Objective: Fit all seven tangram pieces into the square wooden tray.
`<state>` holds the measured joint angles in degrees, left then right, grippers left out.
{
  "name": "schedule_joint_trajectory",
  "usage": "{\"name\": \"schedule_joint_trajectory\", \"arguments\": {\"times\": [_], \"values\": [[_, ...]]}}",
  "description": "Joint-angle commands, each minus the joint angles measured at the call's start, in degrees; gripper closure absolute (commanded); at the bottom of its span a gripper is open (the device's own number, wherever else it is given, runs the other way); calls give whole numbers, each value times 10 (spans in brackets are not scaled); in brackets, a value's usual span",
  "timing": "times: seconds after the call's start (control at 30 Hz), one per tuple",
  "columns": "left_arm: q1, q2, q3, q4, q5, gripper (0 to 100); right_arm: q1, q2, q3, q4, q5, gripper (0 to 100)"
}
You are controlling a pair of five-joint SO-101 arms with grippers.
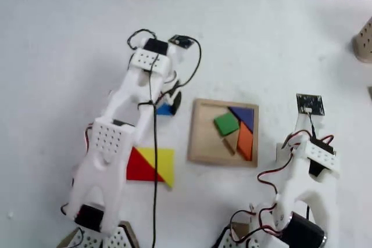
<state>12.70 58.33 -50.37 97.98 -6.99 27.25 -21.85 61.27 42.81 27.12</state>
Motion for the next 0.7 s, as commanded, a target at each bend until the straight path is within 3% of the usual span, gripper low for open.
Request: {"name": "schedule_joint_trajectory", "arguments": {"times": [0.0,0.3,0.67], "values": [[-11,-3,-19,10,-21,779,-4,-17,-2,-9,8,974],[-18,-9,-24,-7,-100,752,-4,-17,-2,-9,8,974],[-40,-55,-14,-11,-84,743,-3,-17,-2,-9,8,974]]}}
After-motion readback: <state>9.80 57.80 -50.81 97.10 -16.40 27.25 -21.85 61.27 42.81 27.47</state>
